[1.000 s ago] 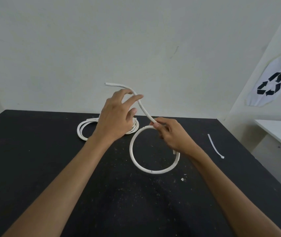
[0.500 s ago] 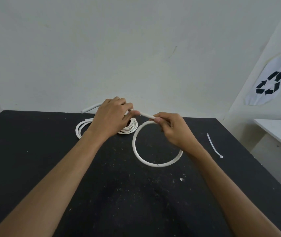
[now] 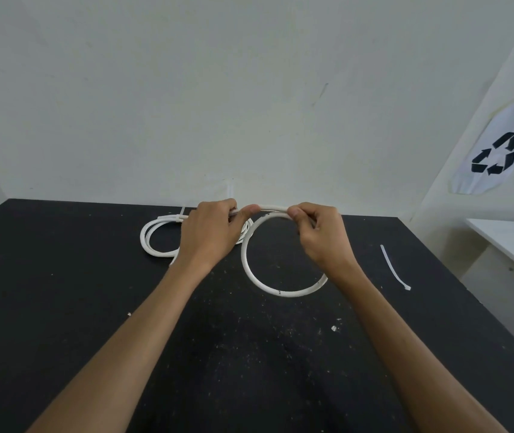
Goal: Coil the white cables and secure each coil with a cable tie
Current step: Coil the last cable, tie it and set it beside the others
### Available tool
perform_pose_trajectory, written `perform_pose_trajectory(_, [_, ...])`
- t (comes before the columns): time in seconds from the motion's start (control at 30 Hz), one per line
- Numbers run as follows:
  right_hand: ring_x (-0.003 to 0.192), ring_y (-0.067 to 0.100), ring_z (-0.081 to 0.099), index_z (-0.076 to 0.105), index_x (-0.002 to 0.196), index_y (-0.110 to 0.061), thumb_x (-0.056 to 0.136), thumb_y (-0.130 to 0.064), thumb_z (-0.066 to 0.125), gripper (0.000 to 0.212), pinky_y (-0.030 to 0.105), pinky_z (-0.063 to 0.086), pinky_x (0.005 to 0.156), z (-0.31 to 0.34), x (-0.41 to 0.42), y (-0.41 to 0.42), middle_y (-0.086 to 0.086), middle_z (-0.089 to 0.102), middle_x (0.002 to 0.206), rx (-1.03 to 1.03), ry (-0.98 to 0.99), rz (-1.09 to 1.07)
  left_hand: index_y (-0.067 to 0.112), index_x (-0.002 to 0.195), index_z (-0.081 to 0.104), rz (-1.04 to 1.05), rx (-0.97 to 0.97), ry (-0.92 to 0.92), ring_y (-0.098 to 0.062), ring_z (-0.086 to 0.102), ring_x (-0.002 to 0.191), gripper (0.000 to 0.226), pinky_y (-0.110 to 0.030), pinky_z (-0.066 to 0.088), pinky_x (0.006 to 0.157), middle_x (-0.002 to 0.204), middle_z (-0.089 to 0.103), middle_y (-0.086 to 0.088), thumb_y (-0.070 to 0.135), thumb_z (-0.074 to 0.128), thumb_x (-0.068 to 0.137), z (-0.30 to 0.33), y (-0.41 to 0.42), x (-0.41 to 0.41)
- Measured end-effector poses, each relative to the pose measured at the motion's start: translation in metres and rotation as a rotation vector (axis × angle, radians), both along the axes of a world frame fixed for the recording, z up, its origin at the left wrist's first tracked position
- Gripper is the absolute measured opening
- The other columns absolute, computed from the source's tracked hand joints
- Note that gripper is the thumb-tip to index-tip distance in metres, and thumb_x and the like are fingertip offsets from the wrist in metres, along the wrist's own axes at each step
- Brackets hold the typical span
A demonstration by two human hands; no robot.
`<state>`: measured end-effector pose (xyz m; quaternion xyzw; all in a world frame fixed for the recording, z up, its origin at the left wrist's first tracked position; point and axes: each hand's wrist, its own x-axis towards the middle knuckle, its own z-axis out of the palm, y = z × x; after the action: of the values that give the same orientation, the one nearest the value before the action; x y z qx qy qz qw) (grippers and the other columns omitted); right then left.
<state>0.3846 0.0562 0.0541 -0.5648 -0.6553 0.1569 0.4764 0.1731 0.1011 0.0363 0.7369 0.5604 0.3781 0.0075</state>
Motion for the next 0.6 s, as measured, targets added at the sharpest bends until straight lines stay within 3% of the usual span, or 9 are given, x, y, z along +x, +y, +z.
perform_pose_trajectory(0.17, [0.052,0.009,0.036,0.067,0.073,-0.032,0.11,-0.025,0.06,0.038,0.032,0.031,0.053,-0.002,-0.004,-0.003,-0.006,0.046,0.057,-0.013,0.055,-0.016,0.016,0.059,0.042,-0.028,-0.085,-0.154,-0.029,0.049,0.062,0.074,-0.039,0.03,0.054,0.052,0.046,0.001,0.082,0.042,0.094,-0.005,-0.008,0.006])
perform_pose_trajectory(0.23, [0.054,0.011,0.037,0.068,0.073,-0.027,0.11,-0.026,0.06,0.037,0.033,0.032,0.054,-0.003,-0.005,-0.003,-0.003,0.046,0.058,-0.018,0.073,-0.02,0.016,0.065,0.06,-0.019,-0.115,-0.207,-0.029,0.057,0.071,0.075,-0.041,0.04,0.063,0.058,0.056,0.001,0.083,0.041,0.094,-0.01,-0.011,0.008])
perform_pose_trajectory(0.3, [0.055,0.013,0.037,0.069,0.074,-0.025,0.11,-0.028,0.06,0.037,0.033,0.033,0.055,-0.003,-0.006,-0.003,0.001,0.047,0.06,-0.023,0.086,-0.026,0.016,0.084,0.076,0.014,-0.17,-0.241,-0.028,0.062,0.083,0.077,-0.042,0.044,0.074,0.071,0.067,0.0,0.084,0.042,0.094,-0.013,-0.015,0.01])
perform_pose_trajectory(0.43, [0.054,0.015,0.036,0.064,0.067,-0.024,0.11,-0.028,0.061,0.043,0.035,0.032,0.055,-0.005,-0.007,-0.007,0.003,0.044,0.059,-0.028,0.132,-0.047,0.011,0.082,0.076,0.027,-0.317,-0.323,-0.017,0.067,0.074,0.086,-0.041,0.054,0.077,0.062,0.069,0.001,0.09,0.045,0.089,-0.012,-0.018,0.012])
perform_pose_trajectory(0.53, [0.051,0.014,0.035,0.061,0.062,-0.028,0.11,-0.028,0.061,0.047,0.032,0.031,0.053,-0.005,-0.009,-0.01,-0.001,0.043,0.056,-0.024,0.17,-0.071,0.007,0.077,0.079,-0.092,-0.506,-0.601,-0.015,0.077,0.071,0.078,-0.039,0.062,0.084,0.066,0.077,0.001,0.083,0.062,0.086,-0.012,-0.02,0.014])
perform_pose_trajectory(0.6, [0.048,0.011,0.034,0.062,0.063,-0.029,0.11,-0.028,0.061,0.047,0.029,0.031,0.05,-0.005,-0.011,-0.011,-0.005,0.044,0.053,-0.026,0.195,-0.081,0.005,0.079,0.08,-0.161,-0.612,-0.769,-0.019,0.079,0.072,0.073,-0.035,0.065,0.08,0.072,0.079,-0.005,0.077,0.071,0.084,-0.011,-0.02,0.013])
